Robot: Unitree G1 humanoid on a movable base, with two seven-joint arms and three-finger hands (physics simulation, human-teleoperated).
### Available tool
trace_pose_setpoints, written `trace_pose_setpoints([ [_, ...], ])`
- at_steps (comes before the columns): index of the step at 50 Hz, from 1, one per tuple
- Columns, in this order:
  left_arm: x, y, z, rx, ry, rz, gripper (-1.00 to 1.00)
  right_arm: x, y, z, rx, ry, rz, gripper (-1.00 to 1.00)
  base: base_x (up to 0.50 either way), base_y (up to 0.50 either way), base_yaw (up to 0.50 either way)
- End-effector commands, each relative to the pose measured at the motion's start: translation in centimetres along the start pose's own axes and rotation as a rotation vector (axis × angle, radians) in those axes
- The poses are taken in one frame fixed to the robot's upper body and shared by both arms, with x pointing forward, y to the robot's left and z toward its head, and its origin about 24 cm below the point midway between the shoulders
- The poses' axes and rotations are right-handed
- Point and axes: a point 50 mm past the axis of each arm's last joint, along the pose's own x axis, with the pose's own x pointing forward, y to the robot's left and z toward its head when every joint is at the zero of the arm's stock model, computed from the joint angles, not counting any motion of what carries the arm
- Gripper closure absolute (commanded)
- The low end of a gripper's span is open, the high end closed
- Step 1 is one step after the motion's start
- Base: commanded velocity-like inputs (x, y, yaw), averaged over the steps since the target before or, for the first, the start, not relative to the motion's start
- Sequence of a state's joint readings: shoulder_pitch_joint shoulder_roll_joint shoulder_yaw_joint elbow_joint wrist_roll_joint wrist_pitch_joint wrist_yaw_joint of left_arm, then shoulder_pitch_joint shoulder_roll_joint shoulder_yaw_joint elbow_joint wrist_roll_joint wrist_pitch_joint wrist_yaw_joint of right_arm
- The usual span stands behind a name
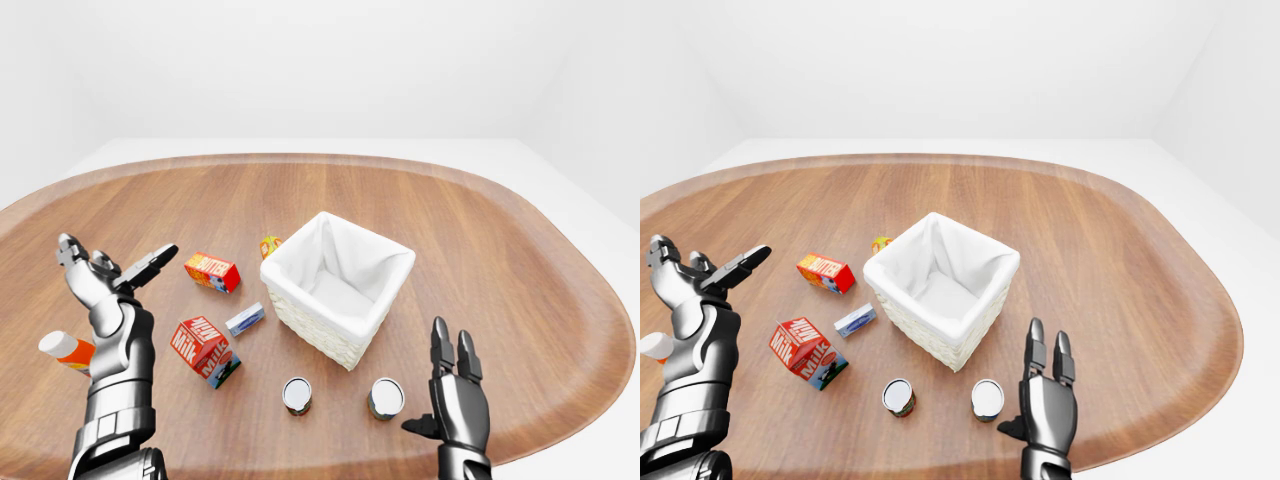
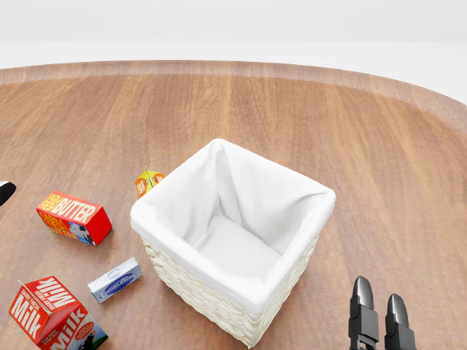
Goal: Pick up the alphabet soup, and put it in the basket.
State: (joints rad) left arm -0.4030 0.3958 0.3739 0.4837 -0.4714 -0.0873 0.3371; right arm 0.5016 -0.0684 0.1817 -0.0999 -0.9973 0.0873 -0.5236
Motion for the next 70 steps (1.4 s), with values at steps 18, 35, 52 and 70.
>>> trace_pose_setpoints([
  [18,0.0,0.0,0.1,-0.002,-0.005,-0.001,-1.0,0.6,3.0,0.4,0.011,-0.019,0.113,-1.0,0.0,0.0,0.0],
  [35,0.0,0.0,0.3,-0.004,-0.01,-0.002,-1.0,0.8,4.3,1.5,0.018,-0.055,0.155,-1.0,0.0,0.0,0.0],
  [52,0.1,0.0,-0.4,0.004,0.016,-0.003,-1.0,0.3,7.0,2.3,0.011,-0.069,0.263,-1.0,0.0,0.0,0.0],
  [70,0.0,0.0,-0.2,0.002,0.008,-0.004,-1.0,-2.6,10.4,-0.1,-0.031,0.06,0.459,0.45,0.0,0.0,0.0],
])
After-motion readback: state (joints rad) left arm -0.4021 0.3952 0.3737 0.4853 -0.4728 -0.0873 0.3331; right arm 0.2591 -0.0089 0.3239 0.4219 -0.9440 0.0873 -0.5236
